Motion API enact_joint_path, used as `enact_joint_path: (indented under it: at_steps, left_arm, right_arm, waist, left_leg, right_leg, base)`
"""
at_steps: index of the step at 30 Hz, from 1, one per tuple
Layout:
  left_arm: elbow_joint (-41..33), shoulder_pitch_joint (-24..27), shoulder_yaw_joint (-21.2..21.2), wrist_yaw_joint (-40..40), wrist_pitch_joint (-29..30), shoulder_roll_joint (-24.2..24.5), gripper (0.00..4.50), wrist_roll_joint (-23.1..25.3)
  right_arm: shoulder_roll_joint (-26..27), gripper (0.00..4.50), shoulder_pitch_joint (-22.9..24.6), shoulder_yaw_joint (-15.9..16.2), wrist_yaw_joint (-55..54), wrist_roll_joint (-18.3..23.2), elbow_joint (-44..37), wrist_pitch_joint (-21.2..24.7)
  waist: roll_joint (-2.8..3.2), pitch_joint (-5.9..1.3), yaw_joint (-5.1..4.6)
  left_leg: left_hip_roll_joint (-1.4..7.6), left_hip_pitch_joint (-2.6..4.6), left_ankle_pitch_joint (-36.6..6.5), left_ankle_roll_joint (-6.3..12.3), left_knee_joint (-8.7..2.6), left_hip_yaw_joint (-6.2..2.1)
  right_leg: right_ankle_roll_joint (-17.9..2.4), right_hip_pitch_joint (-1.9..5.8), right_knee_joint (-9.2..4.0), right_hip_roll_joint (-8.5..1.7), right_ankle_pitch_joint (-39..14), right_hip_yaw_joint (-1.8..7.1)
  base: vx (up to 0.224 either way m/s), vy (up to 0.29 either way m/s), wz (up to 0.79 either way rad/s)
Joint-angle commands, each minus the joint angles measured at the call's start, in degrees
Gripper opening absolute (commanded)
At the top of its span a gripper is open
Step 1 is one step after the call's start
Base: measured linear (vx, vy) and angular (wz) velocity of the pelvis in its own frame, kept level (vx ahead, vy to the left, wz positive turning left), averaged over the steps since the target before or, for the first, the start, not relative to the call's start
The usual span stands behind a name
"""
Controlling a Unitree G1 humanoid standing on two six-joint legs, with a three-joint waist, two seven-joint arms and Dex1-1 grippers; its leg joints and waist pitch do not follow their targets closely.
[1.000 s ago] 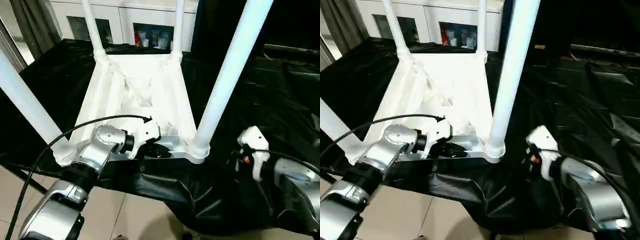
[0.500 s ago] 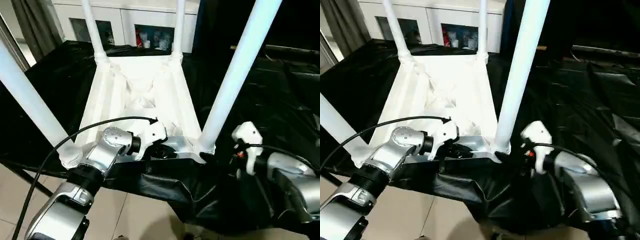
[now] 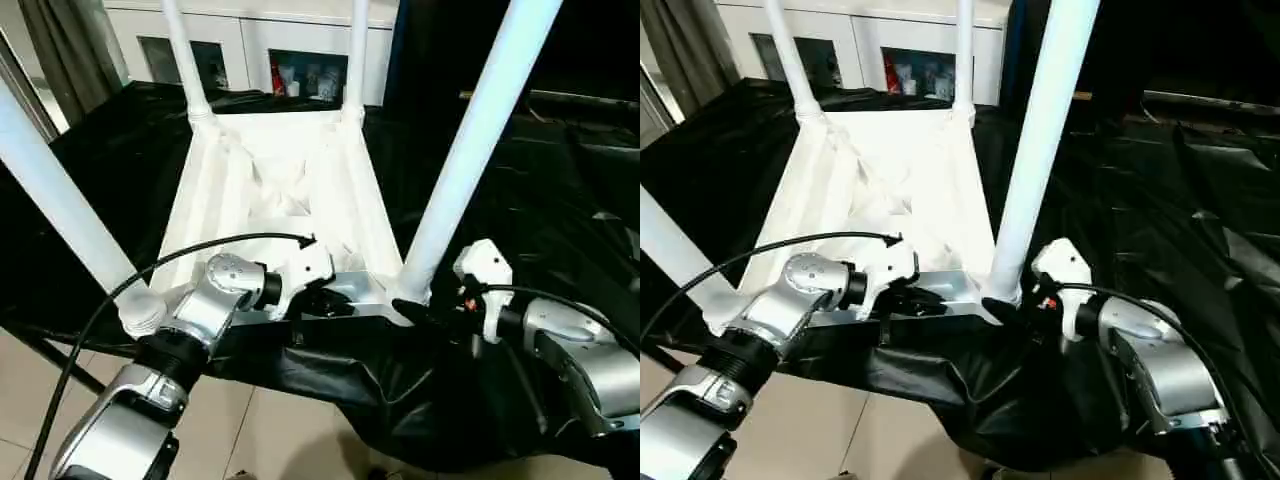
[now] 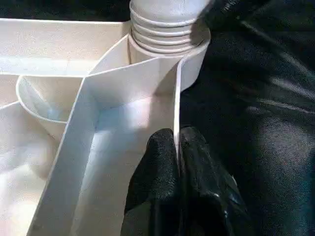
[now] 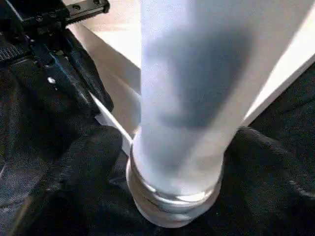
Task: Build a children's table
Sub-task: Rotate leg to tighten
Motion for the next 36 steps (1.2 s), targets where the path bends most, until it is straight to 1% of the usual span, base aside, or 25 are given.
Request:
enact_joint_path:
  at_steps: [1, 3, 4, 5, 6, 10, 11, 14, 16, 21, 22, 24, 25, 26, 27, 29, 31, 32, 33, 35, 36]
  left_arm:
    - [-0.7, -1.4, 1.1, 0.1, -0.5, -0.3, 0.0, -0.5]
    - [-0.7, -1.4, 1.1, 0.0, -0.5, -0.2, 0.0, -0.4]
    - [-0.8, -1.3, 1.1, 0.0, -0.5, -0.1, 0.0, -0.4]
    - [-0.8, -1.4, 1.1, 0.0, -0.5, -0.1, 0.0, -0.5]
    - [-0.8, -1.4, 1.1, 0.0, -0.5, -0.1, 0.0, -0.5]
    - [-0.7, -1.4, 1.2, -0.1, -0.4, 0.1, 0.0, -0.5]
    - [-0.6, -1.5, 1.2, -0.1, -0.4, 0.2, 0.0, -0.5]
    - [-0.5, -1.6, 1.3, 0.0, -0.4, 0.3, 0.0, -0.5]
    - [-0.4, -1.6, 1.4, 0.0, -0.5, 0.4, 0.0, -0.5]
    - [-0.2, -1.7, 1.5, 0.1, -0.5, 0.5, 0.0, -0.5]
    - [-0.2, -1.7, 1.5, 0.1, -0.5, 0.5, 0.0, -0.5]
    - [-0.1, -1.7, 1.5, 0.2, -0.6, 0.4, 0.0, -0.5]
    - [-0.1, -1.7, 1.5, 0.2, -0.6, 0.4, 0.0, -0.5]
    - [-0.1, -1.7, 1.5, 0.2, -0.6, 0.4, 0.0, -0.5]
    - [-0.1, -1.7, 1.5, 0.2, -0.6, 0.4, 0.0, -0.5]
    - [-0.1, -1.7, 1.5, 0.2, -0.7, 0.5, 0.0, -0.5]
    - [-0.2, -1.6, 1.5, 0.2, -0.7, 0.5, 0.0, -0.5]
    - [-0.2, -1.6, 1.5, 0.2, -0.7, 0.5, 0.0, -0.5]
    - [-0.2, -1.6, 1.5, 0.2, -0.7, 0.5, 0.0, -0.5]
    - [-0.3, -1.5, 1.5, 0.1, -0.7, 0.6, 0.0, -0.6]
    - [-0.3, -1.5, 1.6, 0.1, -0.8, 0.6, 0.0, -0.6]
  right_arm:
    - [-0.1, 3.43, -0.4, 0.3, 0.5, -0.1, 0.5, -0.7]
    - [-0.1, 3.21, -0.4, 0.3, 0.6, -0.2, 0.5, -0.8]
    - [-0.1, 3.21, -0.4, 0.3, 0.6, -0.2, 0.6, -0.8]
    - [-0.1, 3.11, -0.5, 0.3, 0.7, -0.2, 0.7, -0.8]
    - [-0.2, 2.88, -0.5, 0.3, 0.8, -0.2, 0.7, -0.9]
    - [-0.2, 2.57, -0.4, 0.5, 1.0, -0.4, 0.9, -1.1]
    - [-0.2, 2.5, -0.4, 0.7, 1.1, -0.5, 1.1, -1.3]
    - [-0.1, 2.33, -0.3, 0.9, 1.2, -0.6, 1.3, -1.5]
    - [-0.1, 2.22, -0.3, 1.0, 1.4, -0.6, 1.4, -1.6]
    - [0.0, 2.13, -0.4, 0.8, 1.0, -0.9, 1.9, -1.9]
    - [0.0, 2.47, -0.4, 0.8, 0.8, -0.8, 2.0, -1.9]
    - [0.2, 2.81, -0.5, 0.5, 0.9, -0.3, 2.1, -1.3]
    - [0.1, 2.81, -0.4, 0.6, 1.3, 0.0, 1.9, -0.8]
    - [0.0, 3.01, -0.3, 0.7, 1.5, 0.0, 1.8, -0.7]
    - [-0.2, 3.01, -0.2, 0.7, 1.5, 0.0, 1.8, -0.7]
    - [-0.3, 3.27, 0.1, 0.8, 1.6, -0.1, 1.7, -0.8]
    - [-0.4, 3.34, 0.2, 0.9, 1.6, -0.2, 1.8, -0.9]
    - [-0.5, 3.45, 0.3, 0.9, 1.6, -0.3, 1.8, -1.0]
    - [-0.5, 3.67, 0.3, 1.0, 1.4, -0.5, 1.9, -1.1]
    - [-0.5, 3.75, 0.3, 1.3, 0.3, -1.8, 2.3, -2.0]
    - [-0.3, 3.86, 0.2, 1.3, -0.1, -2.1, 2.5, -2.0]
  waist:
    - [-1.18, -4.81, 0.28]
    - [-1.27, -4.86, 0.3]
    - [-1.23, -4.85, 0.32]
    - [-1.18, -4.8, 0.29]
    - [-1.22, -4.76, 0.27]
    - [-1.2, -4.73, 0.27]
    - [-1.29, -4.73, 0.26]
    - [-1.31, -4.71, 0.23]
    - [-1.19, -4.67, 0.22]
    - [-1.35, -4.71, 0.15]
    - [-1.33, -4.69, 0.16]
    - [-1.37, -4.73, 0.14]
    - [-1.36, -4.72, 0.16]
    - [-1.34, -4.72, 0.16]
    - [-1.35, -4.72, 0.16]
    - [-1.33, -4.76, 0.15]
    - [-1.23, -4.76, 0.17]
    - [-1.29, -4.75, 0.15]
    - [-1.32, -4.79, 0.18]
    - [-1.3, -4.84, 0.17]
    - [-1.36, -4.82, 0.15]
  left_leg:
    - [1.74, -0.86, -4.3, 5.76, -3.74, -0.13]
    - [1.72, -0.94, -3.8, 6.0, -3.7, -0.12]
    - [1.75, -0.89, -3.8, 6.06, -3.71, -0.13]
    - [1.75, -0.91, -3.8, 6.14, -3.72, -0.13]
    - [1.73, -0.91, -4.1, 6.12, -3.74, -0.12]
    - [1.73, -0.87, -4.3, 5.99, -3.75, -0.12]
    - [1.7, -0.9, -4.4, 5.96, -3.74, -0.1]
    - [1.69, -0.91, -4.4, 5.97, -3.76, -0.11]
    - [1.7, -0.86, -4.6, 5.96, -3.77, -0.11]
    - [1.69, -0.89, -4.5, 5.97, -3.76, -0.1]
    - [1.68, -0.89, -4.5, 5.97, -3.76, -0.09]
    - [1.67, -0.88, -4.4, 6.03, -3.74, -0.08]
    - [1.67, -0.89, -4.4, 6.05, -3.74, -0.08]
    - [1.67, -0.88, -4.3, 6.09, -3.74, -0.09]
    - [1.69, -0.91, -4.3, 6.08, -3.75, -0.1]
    - [1.69, -0.93, -4.4, 6.0, -3.73, -0.11]
    - [1.67, -0.87, -4.5, 5.94, -3.73, -0.09]
    - [1.69, -0.89, -4.6, 5.93, -3.74, -0.08]
    - [1.7, -0.89, -4.4, 5.88, -3.74, -0.11]
    - [1.71, -0.87, -4.2, 5.8, -3.72, -0.09]
    - [1.68, -0.88, -4.3, 5.78, -3.72, -0.07]
  right_leg:
    - [-10.2, 3.86, -2.92, -3.37, -18.0, 2.98]
    - [-10.5, 3.92, -2.77, -3.33, -17.0, 3.02]
    - [-10.6, 3.9, -2.76, -3.35, -16.9, 3.02]
    - [-10.7, 3.89, -2.77, -3.33, -16.8, 3.0]
    - [-10.6, 3.9, -2.83, -3.34, -17.3, 2.98]
    - [-10.3, 3.88, -2.92, -3.36, -17.9, 2.98]
    - [-10.2, 3.88, -2.92, -3.35, -18.1, 2.97]
    - [-10.0, 3.89, -2.99, -3.36, -18.6, 2.95]
    - [-9.9, 3.82, -3.05, -3.31, -18.8, 2.94]
    - [-9.9, 3.83, -3.01, -3.31, -18.8, 2.93]
    - [-9.9, 3.84, -3.06, -3.32, -18.9, 2.92]
    - [-9.8, 3.85, -3.05, -3.3, -19.0, 2.93]
    - [-9.8, 3.83, -3.01, -3.29, -18.9, 2.94]
    - [-9.9, 3.84, -3.04, -3.28, -18.9, 2.92]
    - [-9.9, 3.85, -3.01, -3.31, -18.9, 2.94]
    - [-9.8, 3.87, -3.02, -3.31, -19.0, 2.91]
    - [-9.8, 3.84, -3.05, -3.31, -19.1, 2.91]
    - [-9.7, 3.85, -3.1, -3.3, -19.3, 2.91]
    - [-9.7, 3.86, -3.04, -3.31, -19.1, 2.92]
    - [-9.9, 3.83, -3.0, -3.31, -18.7, 2.92]
    - [-9.9, 3.83, -3.02, -3.31, -18.8, 2.92]
  base:
    - [0.0, 0.0, 0.0]
    - [0.0, 0.0, 0.0]
    - [0.0, 0.0, 0.0]
    - [0.0, 0.0, 0.0]
    - [0.0, 0.0, 0.0]
    - [0.0, 0.0, 0.0]
    - [0.0, 0.0, 0.0]
    - [0.0, 0.0, 0.0]
    - [0.0, 0.0, 0.0]
    - [0.0, 0.0, 0.0]
    - [0.0, 0.0, 0.0]
    - [0.0, 0.0, 0.0]
    - [0.0, 0.0, 0.0]
    - [0.0, 0.0, 0.0]
    - [0.0, 0.0, 0.0]
    - [0.0, 0.0, 0.0]
    - [0.0, 0.0, 0.0]
    - [0.0, 0.0, 0.0]
    - [0.0, 0.0, 0.0]
    - [0.0, 0.0, 0.0]
    - [0.0, 0.0, 0.0]
